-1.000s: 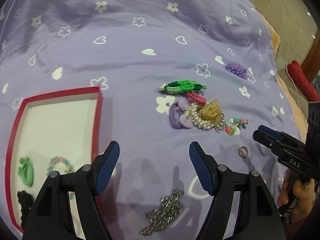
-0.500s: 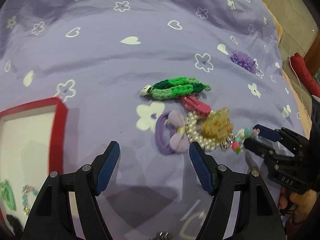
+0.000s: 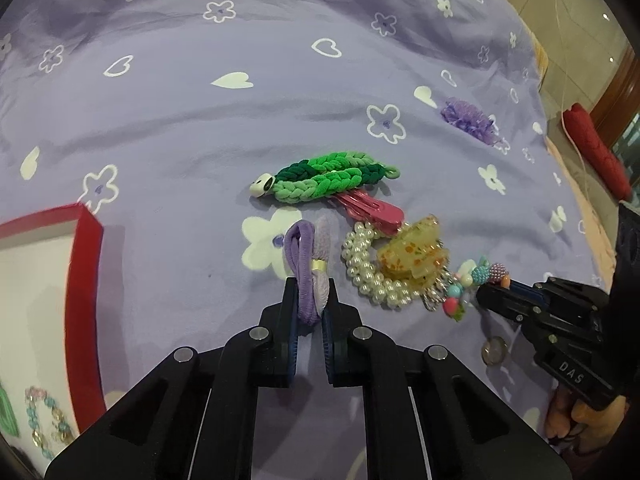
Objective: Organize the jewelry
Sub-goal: 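Grasp the purple hair tie with the left tool while the right grasps the large-bead bracelet, then carry purple hair tie and bead bracelet over the red tray and lower them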
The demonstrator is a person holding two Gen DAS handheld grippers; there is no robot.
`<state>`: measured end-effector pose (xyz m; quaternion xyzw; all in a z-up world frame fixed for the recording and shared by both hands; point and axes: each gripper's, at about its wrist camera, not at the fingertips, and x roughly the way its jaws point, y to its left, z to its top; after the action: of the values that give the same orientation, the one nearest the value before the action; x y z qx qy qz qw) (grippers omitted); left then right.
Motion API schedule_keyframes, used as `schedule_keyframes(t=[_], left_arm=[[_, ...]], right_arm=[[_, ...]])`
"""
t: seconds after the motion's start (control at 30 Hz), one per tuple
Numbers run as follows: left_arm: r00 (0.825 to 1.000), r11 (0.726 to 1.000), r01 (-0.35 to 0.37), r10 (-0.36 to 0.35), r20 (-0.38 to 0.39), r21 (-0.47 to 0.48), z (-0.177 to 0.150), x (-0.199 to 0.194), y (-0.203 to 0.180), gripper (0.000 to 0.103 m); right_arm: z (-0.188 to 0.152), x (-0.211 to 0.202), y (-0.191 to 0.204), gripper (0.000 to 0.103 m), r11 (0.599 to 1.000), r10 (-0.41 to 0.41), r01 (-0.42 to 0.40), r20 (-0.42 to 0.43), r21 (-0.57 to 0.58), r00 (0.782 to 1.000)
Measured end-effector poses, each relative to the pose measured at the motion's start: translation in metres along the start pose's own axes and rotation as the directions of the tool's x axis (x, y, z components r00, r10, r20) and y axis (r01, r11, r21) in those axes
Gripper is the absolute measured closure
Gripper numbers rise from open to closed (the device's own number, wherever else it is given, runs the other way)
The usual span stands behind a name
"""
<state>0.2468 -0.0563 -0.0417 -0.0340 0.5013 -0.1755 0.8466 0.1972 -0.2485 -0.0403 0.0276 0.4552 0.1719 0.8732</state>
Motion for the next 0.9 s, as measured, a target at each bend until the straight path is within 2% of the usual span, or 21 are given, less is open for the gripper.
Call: schedule_keyframes(t=[0.13, 0.33, 0.6, 0.9], left_arm=[[1.000, 1.000, 0.021, -0.021, 0.019, -0.012, -0.013, -0.018, 0.002, 0.094], [0.998, 0.999, 0.038, -0.037, 0.051, -0.020, -0.033, -0.049, 0.003, 0.094], [0.995, 0.999, 0.019, -0.016, 0.095, -0.035, -0.058, -0.087, 0.015, 0.094], [0.990, 0.996, -0.028, 0.040, 0.134, -0.088, -0.084, -0.123, 0.044, 0.094]], right_arm=[[-0.003, -0.017, 0.005, 0.095, 0.998, 0.048, -0.050, 0.043, 0.043, 0.998], [-0.005, -0.040, 0.026, 0.095, 0.994, 0.099, -0.103, 0.086, 0.043, 0.991], [-0.010, -0.052, 0.062, 0.095, 0.986, 0.162, -0.165, 0.105, 0.019, 0.981], [-0.010, -0.053, 0.108, 0.095, 0.973, 0.229, -0.227, 0.108, -0.032, 0.967]])
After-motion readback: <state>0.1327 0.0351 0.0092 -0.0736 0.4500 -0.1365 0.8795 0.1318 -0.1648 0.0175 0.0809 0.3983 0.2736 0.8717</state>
